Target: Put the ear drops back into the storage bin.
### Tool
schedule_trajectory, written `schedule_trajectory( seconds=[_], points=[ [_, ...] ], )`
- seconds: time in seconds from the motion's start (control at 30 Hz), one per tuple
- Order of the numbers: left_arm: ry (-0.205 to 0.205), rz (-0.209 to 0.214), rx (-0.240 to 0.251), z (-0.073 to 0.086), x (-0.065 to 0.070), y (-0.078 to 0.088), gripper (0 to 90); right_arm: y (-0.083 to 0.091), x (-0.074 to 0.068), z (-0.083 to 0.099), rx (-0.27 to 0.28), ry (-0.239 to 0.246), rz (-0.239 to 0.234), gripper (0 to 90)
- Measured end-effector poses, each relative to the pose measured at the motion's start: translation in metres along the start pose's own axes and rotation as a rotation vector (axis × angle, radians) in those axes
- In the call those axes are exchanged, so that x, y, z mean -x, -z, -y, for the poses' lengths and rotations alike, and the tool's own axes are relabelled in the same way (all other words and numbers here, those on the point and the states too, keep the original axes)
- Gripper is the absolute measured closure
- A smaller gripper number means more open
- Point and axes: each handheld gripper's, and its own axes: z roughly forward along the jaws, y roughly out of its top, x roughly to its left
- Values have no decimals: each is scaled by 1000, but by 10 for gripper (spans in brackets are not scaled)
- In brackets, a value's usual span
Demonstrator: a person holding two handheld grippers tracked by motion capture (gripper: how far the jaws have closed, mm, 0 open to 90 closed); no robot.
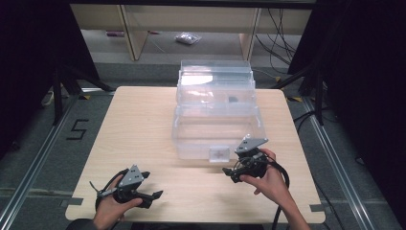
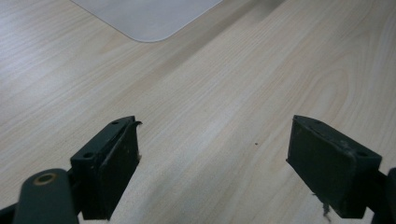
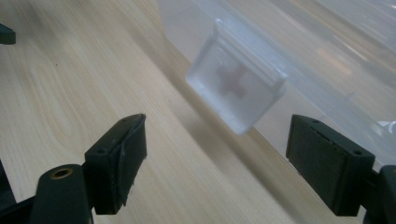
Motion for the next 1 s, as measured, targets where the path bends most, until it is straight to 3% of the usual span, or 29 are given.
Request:
schedule_trajectory(
  seconds=[0.03,0.4,0.47,0.53,0.63,0.67,0.73,1.0],
  points=[
    [0,-1,1,0,0,0,160,1,0,0,-13,-2,-15,211],
    [-5,-4,0,0,0,0,160,-6,-5,6,-4,11,-13,211],
    [16,5,8,0,1,-1,160,-8,-6,7,-2,8,-8,211],
    [-12,-3,-7,0,-1,0,160,-8,-7,8,-17,0,-18,211],
    [-7,-2,-6,0,0,0,160,-10,-7,10,-10,16,-19,207],
    [15,4,11,0,1,-1,160,-11,-8,10,3,8,-19,208],
    [2,0,2,0,0,0,160,-12,-9,12,-8,2,-11,208],
    [15,3,11,0,1,-1,160,-13,-10,17,-12,-2,-17,207]
  ],
)
